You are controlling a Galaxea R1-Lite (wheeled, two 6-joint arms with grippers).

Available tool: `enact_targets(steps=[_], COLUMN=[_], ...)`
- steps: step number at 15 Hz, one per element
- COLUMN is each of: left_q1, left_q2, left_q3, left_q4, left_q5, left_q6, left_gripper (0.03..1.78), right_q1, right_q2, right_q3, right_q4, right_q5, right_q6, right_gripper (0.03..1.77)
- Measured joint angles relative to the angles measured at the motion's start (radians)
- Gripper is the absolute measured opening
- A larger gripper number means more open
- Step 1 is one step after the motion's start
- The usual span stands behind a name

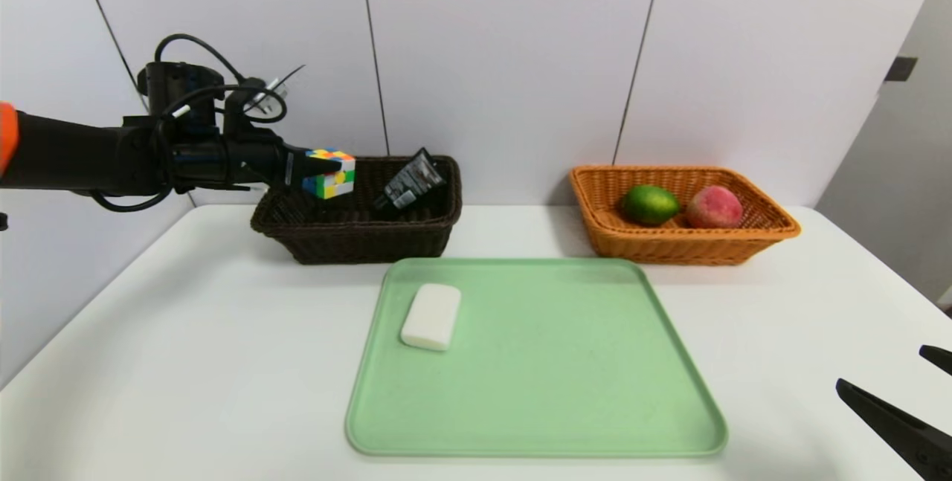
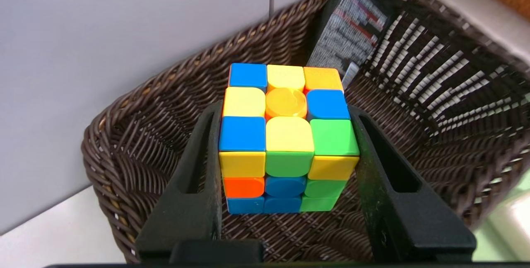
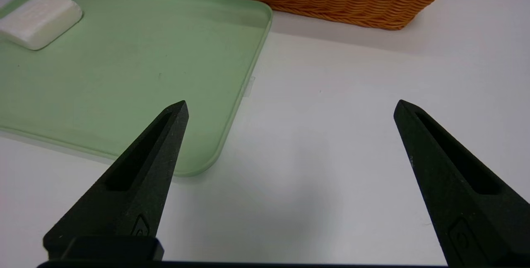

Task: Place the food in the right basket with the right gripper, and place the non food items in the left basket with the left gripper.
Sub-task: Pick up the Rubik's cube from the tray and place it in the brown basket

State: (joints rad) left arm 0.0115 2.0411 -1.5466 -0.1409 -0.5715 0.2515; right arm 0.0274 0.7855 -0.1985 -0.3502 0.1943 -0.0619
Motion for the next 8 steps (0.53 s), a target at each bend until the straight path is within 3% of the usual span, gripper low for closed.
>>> enact_targets(steps=[3,8], left_q1=[-0.001,0.001], left_q2=[0.053,0.121], left_q3=[-0.05,-0.063], left_q4=[0.058,0.052], left_q5=[0.003,0.024], left_q6=[0.016,0.057], left_gripper=[0.91,0.91], right_q1=[0.0,0.0], right_q2=[-0.002,0.0], right_q3=[-0.001,-0.001], right_q4=[-0.001,-0.001], right_q5=[0.002,0.002], right_q6=[0.0,0.0], right_gripper=[1.71,1.71])
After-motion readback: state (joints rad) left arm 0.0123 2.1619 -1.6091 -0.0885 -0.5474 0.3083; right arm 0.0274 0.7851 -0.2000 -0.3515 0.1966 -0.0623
